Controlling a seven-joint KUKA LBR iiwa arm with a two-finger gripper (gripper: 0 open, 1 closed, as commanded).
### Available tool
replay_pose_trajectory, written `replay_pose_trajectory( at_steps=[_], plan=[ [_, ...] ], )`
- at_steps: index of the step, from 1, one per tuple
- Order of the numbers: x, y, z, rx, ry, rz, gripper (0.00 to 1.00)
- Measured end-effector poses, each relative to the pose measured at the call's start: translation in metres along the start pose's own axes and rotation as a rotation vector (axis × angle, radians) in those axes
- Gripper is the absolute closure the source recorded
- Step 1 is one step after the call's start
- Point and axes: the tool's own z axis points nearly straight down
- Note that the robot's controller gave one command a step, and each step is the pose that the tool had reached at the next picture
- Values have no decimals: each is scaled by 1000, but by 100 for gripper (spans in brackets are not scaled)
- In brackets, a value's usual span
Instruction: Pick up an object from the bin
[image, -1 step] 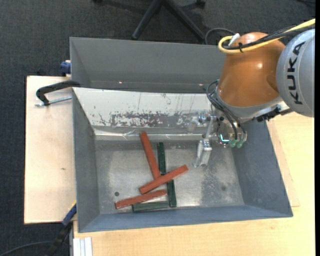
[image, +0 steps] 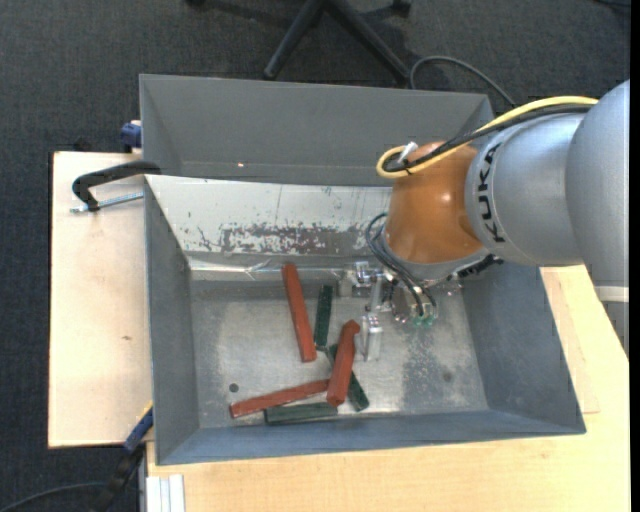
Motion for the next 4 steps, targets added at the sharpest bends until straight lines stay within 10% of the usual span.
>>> replay_pose_trajectory(
  at_steps=[1,2,3,4],
  plan=[
    [82,55,-32,-2,-6,-260,0],
    [62,24,-32,3,-12,-977,0],
    [78,70,-2,5,-12,-1468,0],
    [77,72,-3,4,-11,-1464,0]
  ],
)
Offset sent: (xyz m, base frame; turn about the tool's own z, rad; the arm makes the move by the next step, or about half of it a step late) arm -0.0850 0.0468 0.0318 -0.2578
